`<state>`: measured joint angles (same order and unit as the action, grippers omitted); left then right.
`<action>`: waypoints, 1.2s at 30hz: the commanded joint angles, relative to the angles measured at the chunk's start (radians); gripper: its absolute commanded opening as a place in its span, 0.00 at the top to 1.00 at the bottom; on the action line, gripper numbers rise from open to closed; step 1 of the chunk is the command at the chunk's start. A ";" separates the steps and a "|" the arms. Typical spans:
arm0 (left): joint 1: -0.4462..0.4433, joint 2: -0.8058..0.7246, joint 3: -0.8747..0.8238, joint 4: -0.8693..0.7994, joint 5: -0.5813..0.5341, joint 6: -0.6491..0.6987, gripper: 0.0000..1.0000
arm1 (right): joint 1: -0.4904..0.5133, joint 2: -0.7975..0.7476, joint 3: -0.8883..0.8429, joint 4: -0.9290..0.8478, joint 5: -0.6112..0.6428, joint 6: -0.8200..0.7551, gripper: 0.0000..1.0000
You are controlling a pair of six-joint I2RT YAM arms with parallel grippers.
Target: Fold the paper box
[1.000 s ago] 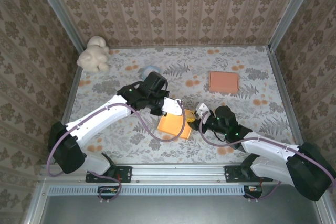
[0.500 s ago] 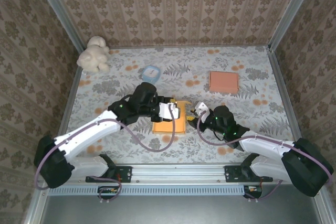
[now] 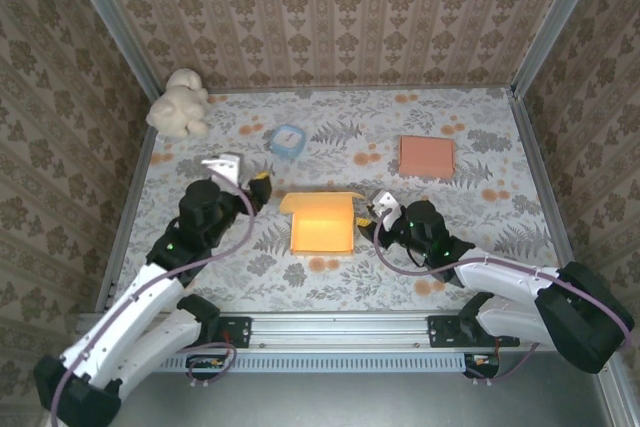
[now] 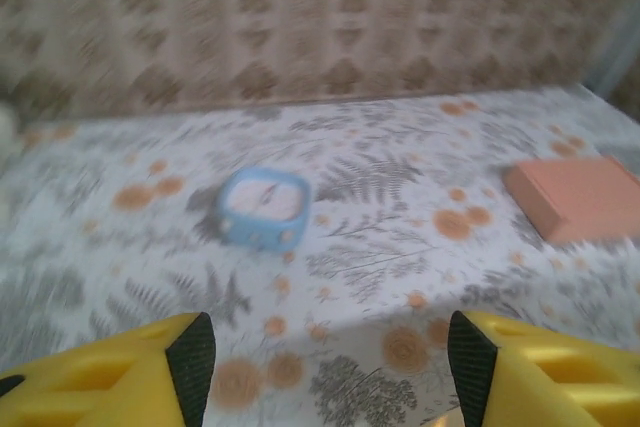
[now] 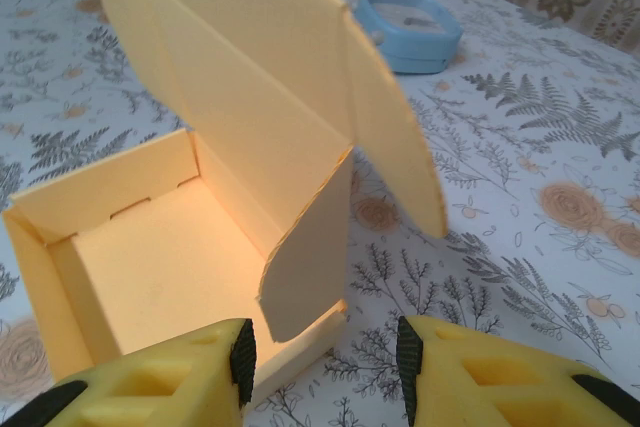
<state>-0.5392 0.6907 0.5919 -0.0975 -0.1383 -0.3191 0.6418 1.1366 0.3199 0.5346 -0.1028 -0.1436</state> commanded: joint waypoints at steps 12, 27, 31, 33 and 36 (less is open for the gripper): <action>0.135 0.126 -0.110 0.119 0.076 -0.736 0.29 | -0.004 0.170 0.074 0.161 0.089 0.105 0.55; -0.146 0.338 -0.042 0.152 -0.029 -0.898 0.31 | 0.015 0.241 0.077 0.229 0.066 0.131 0.55; -0.206 0.313 -0.044 0.136 -0.106 -0.918 0.31 | 0.030 0.244 0.074 0.234 0.048 0.125 0.55; -0.224 0.308 -0.036 0.131 -0.130 -0.920 0.31 | 0.039 0.247 0.077 0.238 0.042 0.122 0.55; -0.227 0.310 -0.020 0.122 -0.136 -0.902 0.32 | 0.047 0.247 0.079 0.246 0.046 0.122 0.55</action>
<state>-0.7536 1.0103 0.5339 0.0456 -0.2417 -1.2125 0.6693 1.3750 0.3809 0.7120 -0.0296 -0.0257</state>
